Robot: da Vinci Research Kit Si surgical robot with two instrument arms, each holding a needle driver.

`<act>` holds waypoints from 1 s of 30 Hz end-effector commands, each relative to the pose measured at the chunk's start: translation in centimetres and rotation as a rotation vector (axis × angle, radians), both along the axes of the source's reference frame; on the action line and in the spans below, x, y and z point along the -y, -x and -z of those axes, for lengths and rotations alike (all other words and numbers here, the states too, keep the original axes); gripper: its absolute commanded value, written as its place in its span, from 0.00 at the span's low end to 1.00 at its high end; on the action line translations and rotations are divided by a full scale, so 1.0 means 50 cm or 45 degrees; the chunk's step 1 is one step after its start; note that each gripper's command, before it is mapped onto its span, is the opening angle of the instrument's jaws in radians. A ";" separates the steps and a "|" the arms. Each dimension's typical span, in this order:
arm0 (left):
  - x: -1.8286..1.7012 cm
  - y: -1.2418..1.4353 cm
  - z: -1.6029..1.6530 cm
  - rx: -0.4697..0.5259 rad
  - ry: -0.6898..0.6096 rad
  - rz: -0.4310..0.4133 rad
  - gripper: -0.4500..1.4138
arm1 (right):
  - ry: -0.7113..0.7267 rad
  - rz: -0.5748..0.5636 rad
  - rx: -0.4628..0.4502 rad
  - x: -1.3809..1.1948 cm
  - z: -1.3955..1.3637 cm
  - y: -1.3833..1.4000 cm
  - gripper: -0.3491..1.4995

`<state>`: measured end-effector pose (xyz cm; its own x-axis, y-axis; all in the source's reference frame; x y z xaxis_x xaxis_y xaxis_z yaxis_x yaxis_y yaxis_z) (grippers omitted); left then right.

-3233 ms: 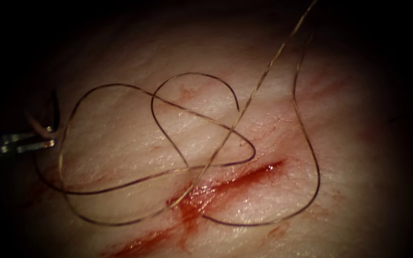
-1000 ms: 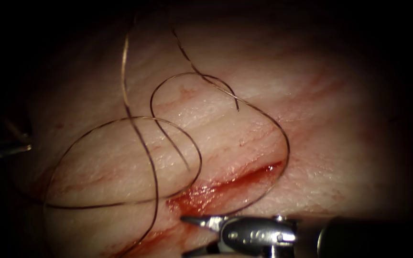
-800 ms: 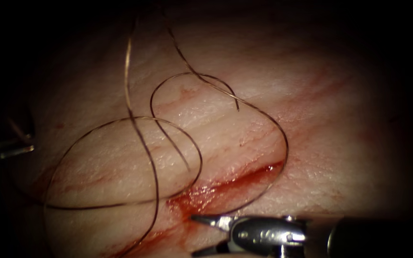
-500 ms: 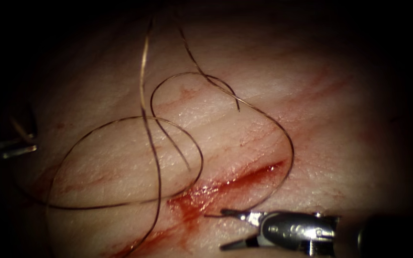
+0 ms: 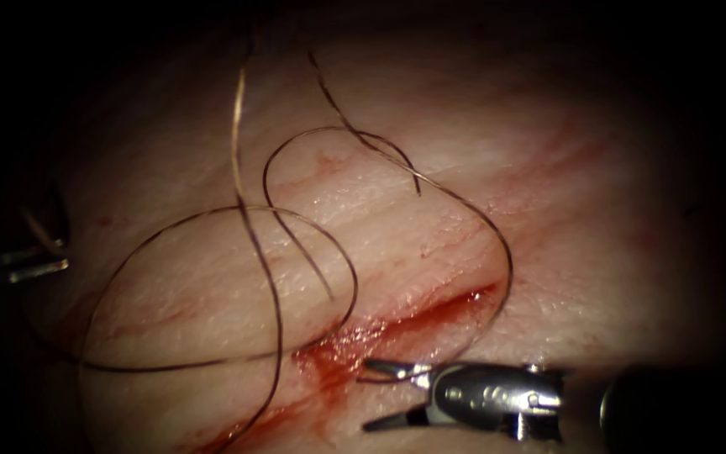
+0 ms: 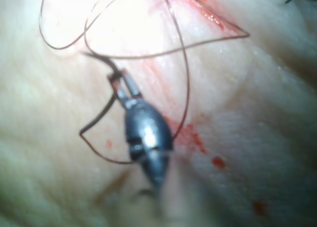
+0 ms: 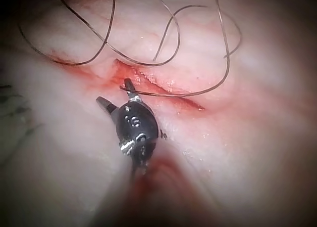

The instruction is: Wound Closure

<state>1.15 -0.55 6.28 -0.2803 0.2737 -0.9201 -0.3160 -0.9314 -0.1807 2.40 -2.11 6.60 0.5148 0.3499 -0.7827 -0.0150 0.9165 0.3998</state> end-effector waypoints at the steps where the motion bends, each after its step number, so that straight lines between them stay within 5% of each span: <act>1: 0.0009 0.0011 -0.0014 0.005 -0.003 -0.003 0.00 | -0.009 0.000 -0.012 0.0005 -0.0001 -0.0022 0.78; 3: 0.0010 0.0011 -0.0015 0.005 -0.003 -0.003 0.00 | -0.022 0.008 -0.022 -0.0001 0.0004 -0.0030 0.71; 5: 0.0010 0.0011 -0.0014 0.005 -0.002 -0.003 0.00 | -0.037 0.028 -0.040 0.0000 0.0004 -0.0034 0.49; 6: 0.0011 0.0011 -0.0015 0.005 -0.002 -0.003 0.00 | -0.043 0.043 -0.051 0.0003 0.0003 -0.0034 0.03; 7: 0.0012 0.0011 -0.0015 0.005 -0.002 -0.003 0.00 | -0.043 0.043 -0.051 0.0003 0.0002 -0.0034 0.00; 17: 0.0014 0.0011 -0.0014 0.005 -0.001 -0.003 0.00 | -0.047 0.044 -0.051 0.0014 0.0019 -0.0023 0.00; 30: 0.0014 0.0013 -0.0014 0.007 -0.002 -0.005 0.00 | -0.052 0.072 -0.090 0.0104 0.0203 -0.0007 0.00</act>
